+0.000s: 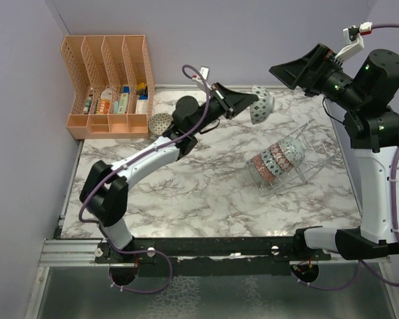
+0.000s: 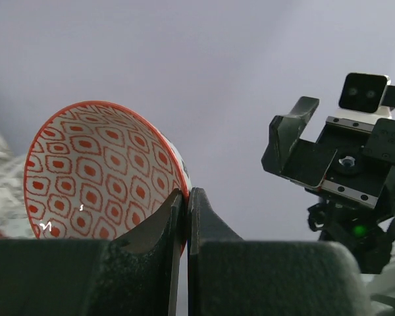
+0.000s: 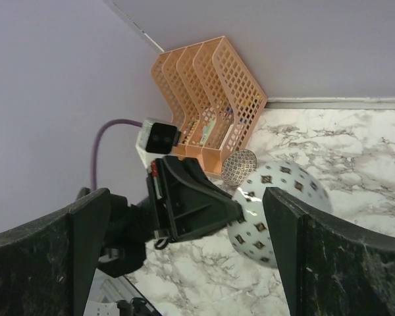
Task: Load the bowls into the dish rack
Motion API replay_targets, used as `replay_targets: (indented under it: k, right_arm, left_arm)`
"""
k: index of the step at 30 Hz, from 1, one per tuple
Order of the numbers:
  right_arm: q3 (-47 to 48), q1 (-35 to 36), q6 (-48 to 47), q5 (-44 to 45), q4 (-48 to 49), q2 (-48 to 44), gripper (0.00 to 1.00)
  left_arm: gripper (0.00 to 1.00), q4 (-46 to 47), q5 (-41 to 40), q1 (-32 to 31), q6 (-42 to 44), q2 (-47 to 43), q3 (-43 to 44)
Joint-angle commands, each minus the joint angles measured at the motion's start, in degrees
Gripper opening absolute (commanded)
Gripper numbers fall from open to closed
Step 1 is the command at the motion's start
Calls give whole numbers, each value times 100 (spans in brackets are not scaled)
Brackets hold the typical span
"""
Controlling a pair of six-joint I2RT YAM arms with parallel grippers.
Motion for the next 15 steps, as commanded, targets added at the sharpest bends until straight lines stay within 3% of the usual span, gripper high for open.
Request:
replay_targets:
  k: [1, 7, 15]
  right_arm:
    - [31, 14, 41, 179, 13, -202, 99]
    - [51, 11, -90, 375, -199, -378, 99]
    - [111, 14, -283, 400, -483, -433, 99]
  left_arm:
    - [0, 2514, -491, -527, -2023, 805, 48]
    - [0, 3307, -1180, -1053, -2852, 1705, 370]
    - [0, 3440, -1727, -1480, -3404, 2334, 887]
